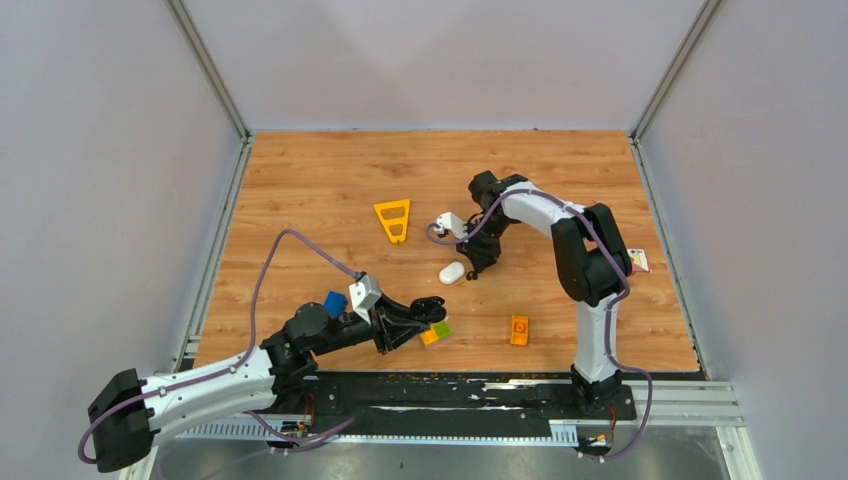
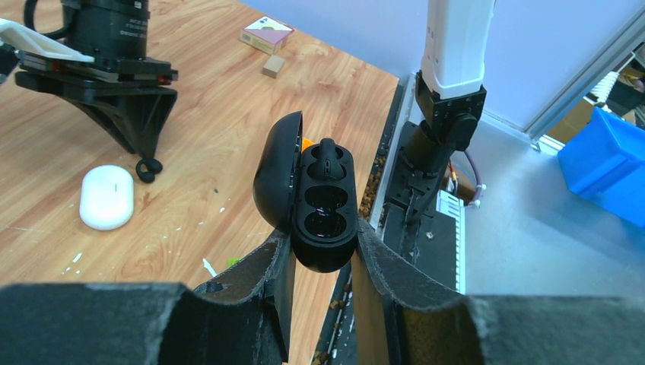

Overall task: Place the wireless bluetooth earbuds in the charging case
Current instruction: Move the left earbud to the center of the board, then pick up the left earbud from the center of the board.

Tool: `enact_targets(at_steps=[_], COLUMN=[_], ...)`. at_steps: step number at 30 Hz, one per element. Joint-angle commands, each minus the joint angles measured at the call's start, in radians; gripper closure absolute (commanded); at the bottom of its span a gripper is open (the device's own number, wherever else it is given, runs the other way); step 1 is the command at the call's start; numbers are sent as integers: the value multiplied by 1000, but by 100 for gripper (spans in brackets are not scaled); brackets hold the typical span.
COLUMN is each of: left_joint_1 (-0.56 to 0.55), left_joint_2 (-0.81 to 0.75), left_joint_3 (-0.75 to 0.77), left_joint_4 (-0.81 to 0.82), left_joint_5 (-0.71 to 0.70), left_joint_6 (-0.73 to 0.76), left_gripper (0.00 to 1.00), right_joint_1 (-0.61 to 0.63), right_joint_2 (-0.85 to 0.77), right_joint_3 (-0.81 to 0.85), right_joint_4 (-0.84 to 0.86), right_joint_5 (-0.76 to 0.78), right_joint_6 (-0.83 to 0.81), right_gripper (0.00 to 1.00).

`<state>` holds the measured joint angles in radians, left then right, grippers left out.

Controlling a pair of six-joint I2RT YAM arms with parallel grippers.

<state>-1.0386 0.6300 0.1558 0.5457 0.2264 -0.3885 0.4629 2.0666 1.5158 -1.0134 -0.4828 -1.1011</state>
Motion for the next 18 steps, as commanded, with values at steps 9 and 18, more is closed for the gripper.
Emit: enact_targets(at_steps=[9,18], left_joint_1=[-2,-2], left_joint_2=[-14,1], left_joint_3=[3,-3], left_joint_4=[49,61], left_joint_5=[-2,-7], left_joint_6=[-15,-20], left_gripper=[100,100], right_joint_1=[-47,-43], right_joint_2=[-43,42], right_joint_3=[76,168], right_joint_4=[-145,-154], right_joint_5=[-106,-203], right_joint_6=[-46,18], right_gripper=[78,78])
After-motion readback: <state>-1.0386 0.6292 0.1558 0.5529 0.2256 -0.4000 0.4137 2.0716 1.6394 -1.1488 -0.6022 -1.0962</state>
